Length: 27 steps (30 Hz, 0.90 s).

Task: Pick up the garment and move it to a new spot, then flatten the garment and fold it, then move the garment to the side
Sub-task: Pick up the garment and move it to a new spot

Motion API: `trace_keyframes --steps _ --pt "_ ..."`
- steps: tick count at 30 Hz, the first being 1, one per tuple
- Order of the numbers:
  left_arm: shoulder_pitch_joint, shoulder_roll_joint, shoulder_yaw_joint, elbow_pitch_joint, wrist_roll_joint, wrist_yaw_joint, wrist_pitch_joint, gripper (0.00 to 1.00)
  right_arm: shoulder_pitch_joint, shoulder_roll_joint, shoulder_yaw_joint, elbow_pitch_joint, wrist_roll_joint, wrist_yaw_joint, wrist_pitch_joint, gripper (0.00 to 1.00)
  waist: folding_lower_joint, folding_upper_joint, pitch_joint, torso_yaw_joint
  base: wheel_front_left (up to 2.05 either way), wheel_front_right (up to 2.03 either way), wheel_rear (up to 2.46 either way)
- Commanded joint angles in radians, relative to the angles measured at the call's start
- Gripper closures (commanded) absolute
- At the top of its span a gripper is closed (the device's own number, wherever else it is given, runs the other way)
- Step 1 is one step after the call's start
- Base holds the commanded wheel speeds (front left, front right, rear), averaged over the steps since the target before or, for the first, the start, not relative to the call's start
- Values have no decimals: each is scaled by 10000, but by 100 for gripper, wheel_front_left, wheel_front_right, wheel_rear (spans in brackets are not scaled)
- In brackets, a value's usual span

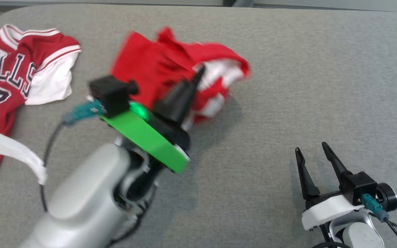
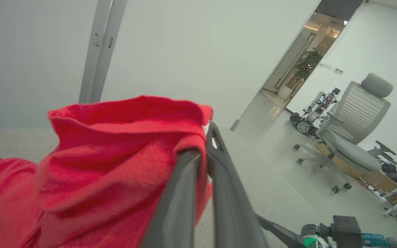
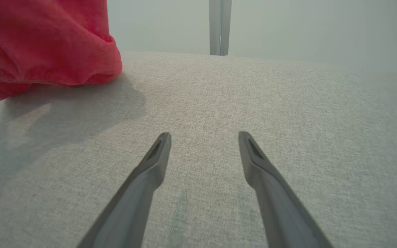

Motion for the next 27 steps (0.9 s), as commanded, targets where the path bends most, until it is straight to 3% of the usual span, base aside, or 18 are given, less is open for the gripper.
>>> trace_keyframes --steps 1,10,17,22,27 --pt "395 -182 -312 -584 -51 144 256 100 141 -15 3 -19 114 -10 4 0 0 -1 -240 -663 0 0 0" --pt "884 -941 -1607 -1503 34 547 1116 100 -148 -14 80 -104 362 -10 4 0 0 -1 121 -1815 0 0 0" --pt "393 -1641 -1859 1605 625 618 608 100 -239 -19 76 -85 663 -10 2 0 0 -1 462 -2734 0 0 0" --pt "305 -2036 -1989 3808 826 292 116 100 -266 -17 188 -36 811 -10 1 0 0 -1 497 -3023 0 0 0" --pt "168 -2348 -2039 5071 825 -17 -472 100 -121 -12 153 4 830 -9 -1 0 0 -1 362 -2979 0 0 0"
